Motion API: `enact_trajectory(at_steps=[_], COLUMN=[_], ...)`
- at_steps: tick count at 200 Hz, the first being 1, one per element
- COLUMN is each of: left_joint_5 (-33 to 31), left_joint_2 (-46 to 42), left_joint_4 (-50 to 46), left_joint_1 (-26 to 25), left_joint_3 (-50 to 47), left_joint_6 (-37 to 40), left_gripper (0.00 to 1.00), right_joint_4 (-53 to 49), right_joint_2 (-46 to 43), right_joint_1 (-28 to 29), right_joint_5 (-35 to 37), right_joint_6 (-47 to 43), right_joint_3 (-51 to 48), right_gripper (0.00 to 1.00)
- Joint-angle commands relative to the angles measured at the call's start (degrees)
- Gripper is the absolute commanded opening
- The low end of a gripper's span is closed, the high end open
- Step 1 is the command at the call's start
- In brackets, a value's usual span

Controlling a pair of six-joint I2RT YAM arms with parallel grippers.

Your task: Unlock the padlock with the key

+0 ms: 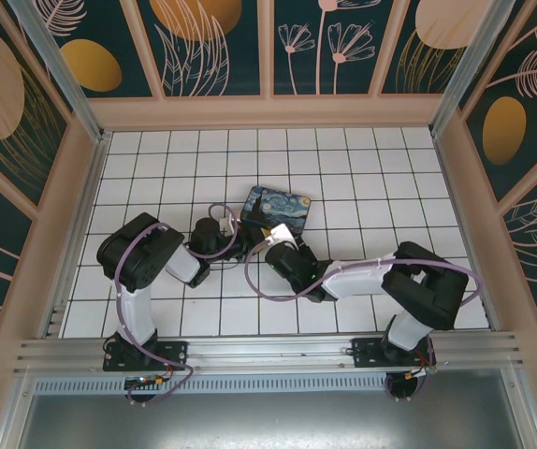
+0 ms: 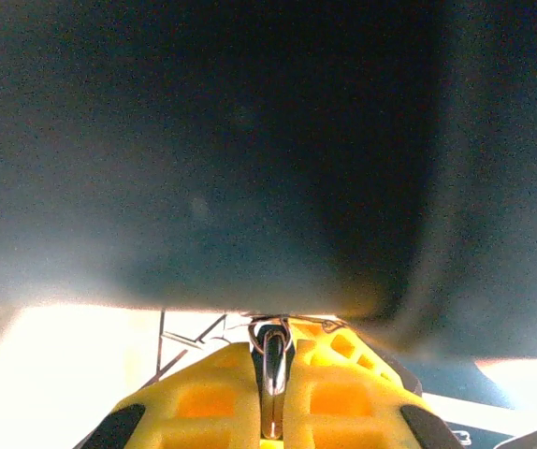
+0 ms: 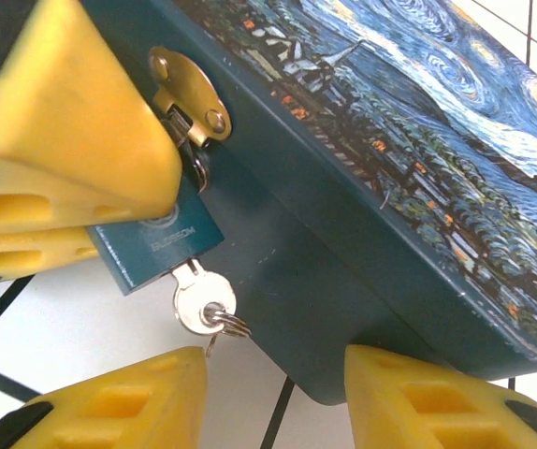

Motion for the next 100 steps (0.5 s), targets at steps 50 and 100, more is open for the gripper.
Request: enact_trajectory(at_steps=[50, 100], left_joint_5=[2.9, 3.3], left_joint_2=[-1.6, -1.1], left_joint_4=[1.8, 2.2], left_joint_1=[-0.2, -0.1], left_joint_3=[0.0, -0.6], left_joint_6=[1.5, 1.5], left_gripper=[0.0, 0.0], right_joint_4=[2.5, 5.0], right_joint_2=[2.2, 2.4], right_joint_1=[-3.0, -4.6], right_joint_5=[-1.2, -12.0], right_joint_6=[-2.0, 2.3], right_joint_3=[4.7, 7.4], right_gripper=[0.29, 0.0])
